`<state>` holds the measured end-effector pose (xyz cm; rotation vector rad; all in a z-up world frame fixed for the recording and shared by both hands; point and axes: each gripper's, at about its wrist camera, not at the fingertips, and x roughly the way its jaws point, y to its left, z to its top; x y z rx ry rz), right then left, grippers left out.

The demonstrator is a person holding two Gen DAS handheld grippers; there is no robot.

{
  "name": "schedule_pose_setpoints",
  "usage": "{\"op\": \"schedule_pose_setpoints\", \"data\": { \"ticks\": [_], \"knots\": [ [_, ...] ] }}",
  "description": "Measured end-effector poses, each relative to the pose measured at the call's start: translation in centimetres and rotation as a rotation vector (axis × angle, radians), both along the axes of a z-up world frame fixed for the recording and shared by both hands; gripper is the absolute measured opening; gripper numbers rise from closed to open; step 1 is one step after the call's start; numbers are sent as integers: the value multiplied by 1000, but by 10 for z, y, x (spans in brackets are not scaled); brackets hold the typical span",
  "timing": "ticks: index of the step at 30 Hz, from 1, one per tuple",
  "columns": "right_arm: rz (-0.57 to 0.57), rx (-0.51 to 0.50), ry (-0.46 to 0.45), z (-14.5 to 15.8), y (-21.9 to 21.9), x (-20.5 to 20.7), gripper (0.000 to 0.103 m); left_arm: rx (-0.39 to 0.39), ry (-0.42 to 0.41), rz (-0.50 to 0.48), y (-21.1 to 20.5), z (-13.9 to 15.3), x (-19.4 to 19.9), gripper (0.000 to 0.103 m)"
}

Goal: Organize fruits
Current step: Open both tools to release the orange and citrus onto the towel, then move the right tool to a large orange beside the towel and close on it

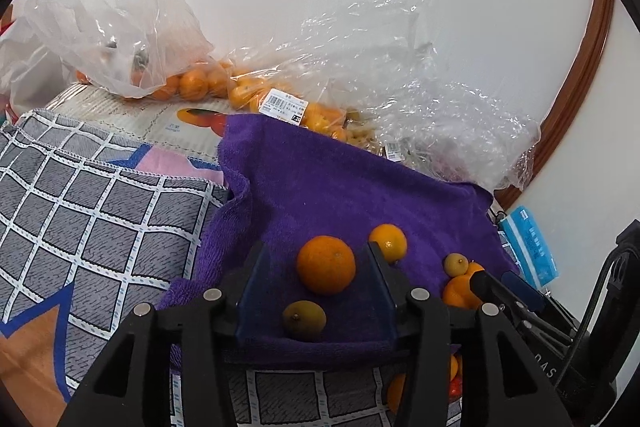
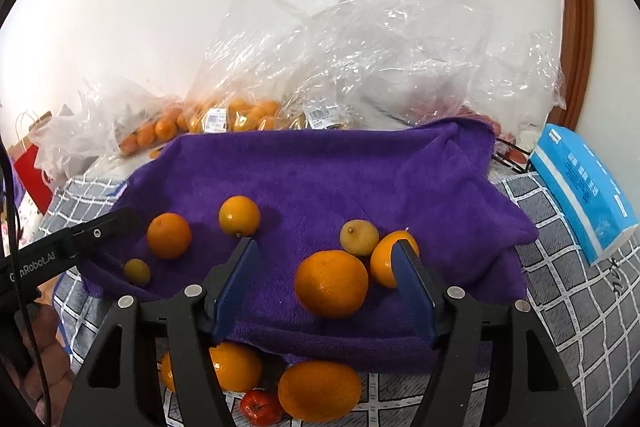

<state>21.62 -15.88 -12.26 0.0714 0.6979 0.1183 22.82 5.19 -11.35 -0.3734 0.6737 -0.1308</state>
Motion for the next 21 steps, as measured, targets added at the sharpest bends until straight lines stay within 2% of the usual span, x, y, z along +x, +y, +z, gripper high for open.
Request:
{"op": "schedule_pose_setpoints", "data": {
  "ticks": [5, 9, 16, 21],
  "knots": [
    [-20, 41, -17, 8, -8, -5, 69, 0, -6, 21, 3, 2, -1, 48],
    [-88, 13, -34, 15, -12, -15, 69, -16, 5, 37, 6, 2, 0, 51],
    [-71, 37, 87, 9, -18, -36, 68, -51, 14, 45, 11, 1, -1, 55],
    [-45, 109, 147, -10, -19, -51, 68, -46, 9, 39, 8, 2, -2, 57]
  ]
}}
